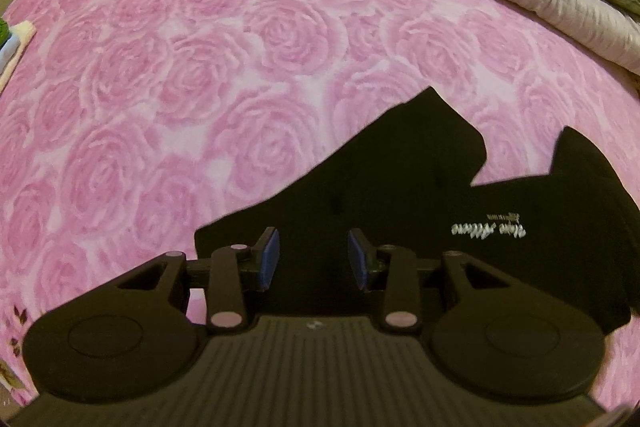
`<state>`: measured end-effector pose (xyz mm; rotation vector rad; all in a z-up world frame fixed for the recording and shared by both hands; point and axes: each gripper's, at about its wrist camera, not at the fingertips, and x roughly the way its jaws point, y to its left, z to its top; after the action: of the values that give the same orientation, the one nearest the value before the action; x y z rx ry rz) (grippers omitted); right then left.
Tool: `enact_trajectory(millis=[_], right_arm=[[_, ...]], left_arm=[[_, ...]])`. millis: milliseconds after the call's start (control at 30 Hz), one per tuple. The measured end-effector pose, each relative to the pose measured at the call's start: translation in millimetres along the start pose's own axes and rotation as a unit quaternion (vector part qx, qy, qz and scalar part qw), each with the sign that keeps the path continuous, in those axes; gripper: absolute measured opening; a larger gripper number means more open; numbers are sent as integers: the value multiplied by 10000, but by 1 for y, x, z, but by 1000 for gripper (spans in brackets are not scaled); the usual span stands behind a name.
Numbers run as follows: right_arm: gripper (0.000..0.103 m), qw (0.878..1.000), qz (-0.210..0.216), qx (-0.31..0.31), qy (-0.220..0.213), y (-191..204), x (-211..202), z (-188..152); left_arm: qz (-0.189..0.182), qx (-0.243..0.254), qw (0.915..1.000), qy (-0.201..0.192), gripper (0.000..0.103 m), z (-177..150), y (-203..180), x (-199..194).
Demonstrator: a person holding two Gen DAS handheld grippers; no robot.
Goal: Fold clothes
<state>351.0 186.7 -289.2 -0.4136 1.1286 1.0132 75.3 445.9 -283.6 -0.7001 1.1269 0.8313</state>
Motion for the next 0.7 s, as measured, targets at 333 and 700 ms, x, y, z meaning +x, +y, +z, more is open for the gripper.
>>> enact_trajectory(millis=[333, 700], right_arm=[[44, 9997, 197, 56, 102, -30, 59, 39], [5, 9936, 1019, 196, 450, -39, 81, 35]], left_arm=[[110, -166, 9996, 178, 33, 10, 15, 17], [132, -292, 9995, 72, 33, 6, 43, 4]])
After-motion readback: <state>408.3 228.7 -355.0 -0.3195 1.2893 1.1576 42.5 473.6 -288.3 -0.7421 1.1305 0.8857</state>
